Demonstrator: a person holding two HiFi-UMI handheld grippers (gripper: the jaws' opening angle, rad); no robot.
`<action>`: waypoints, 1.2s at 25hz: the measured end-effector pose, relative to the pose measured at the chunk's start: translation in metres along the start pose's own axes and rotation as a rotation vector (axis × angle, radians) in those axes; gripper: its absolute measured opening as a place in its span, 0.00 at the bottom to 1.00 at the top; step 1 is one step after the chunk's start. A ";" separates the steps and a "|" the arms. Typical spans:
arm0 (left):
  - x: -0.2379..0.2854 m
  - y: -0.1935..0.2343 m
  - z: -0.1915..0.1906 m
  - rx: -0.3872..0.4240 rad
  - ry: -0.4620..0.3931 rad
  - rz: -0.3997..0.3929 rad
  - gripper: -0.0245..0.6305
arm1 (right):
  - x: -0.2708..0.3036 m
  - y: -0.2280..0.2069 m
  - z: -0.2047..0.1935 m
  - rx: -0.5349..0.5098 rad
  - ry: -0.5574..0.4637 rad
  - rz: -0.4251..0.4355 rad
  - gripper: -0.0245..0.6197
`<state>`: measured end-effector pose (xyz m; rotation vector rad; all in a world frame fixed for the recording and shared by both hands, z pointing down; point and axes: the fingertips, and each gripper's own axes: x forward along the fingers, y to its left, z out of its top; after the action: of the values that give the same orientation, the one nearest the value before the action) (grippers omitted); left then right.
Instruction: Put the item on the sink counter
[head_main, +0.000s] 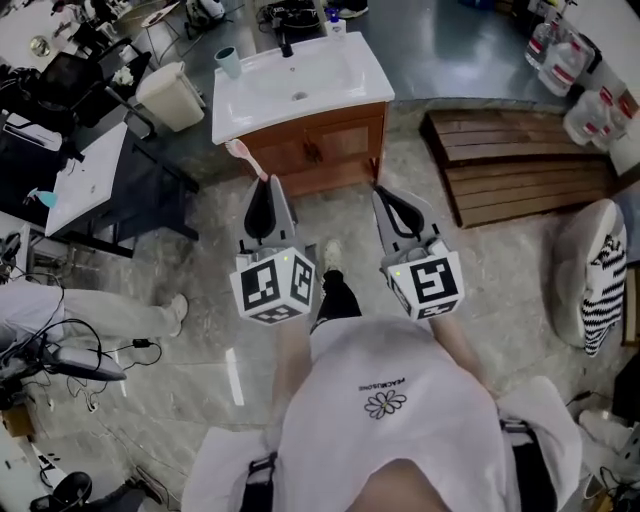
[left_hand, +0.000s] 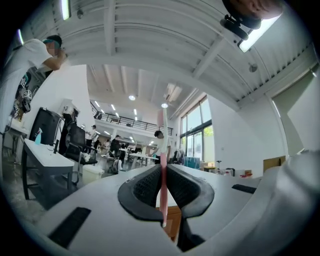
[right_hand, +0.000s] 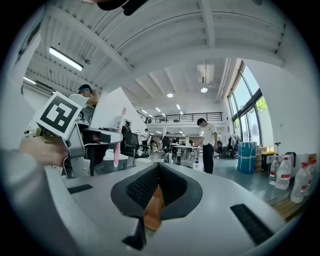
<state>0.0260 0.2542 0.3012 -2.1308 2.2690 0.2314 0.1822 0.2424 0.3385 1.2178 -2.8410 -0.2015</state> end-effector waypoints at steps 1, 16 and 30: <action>0.014 0.003 0.000 0.004 -0.001 -0.009 0.10 | 0.013 -0.003 0.002 -0.019 -0.010 0.010 0.05; 0.260 0.120 -0.013 0.037 0.076 -0.120 0.10 | 0.282 -0.041 0.011 -0.074 0.025 0.035 0.05; 0.357 0.191 -0.038 0.037 0.119 -0.101 0.10 | 0.383 -0.094 -0.014 -0.041 0.123 -0.065 0.05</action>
<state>-0.1844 -0.0933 0.3151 -2.2897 2.1980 0.0615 -0.0132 -0.1002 0.3356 1.2694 -2.6821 -0.1795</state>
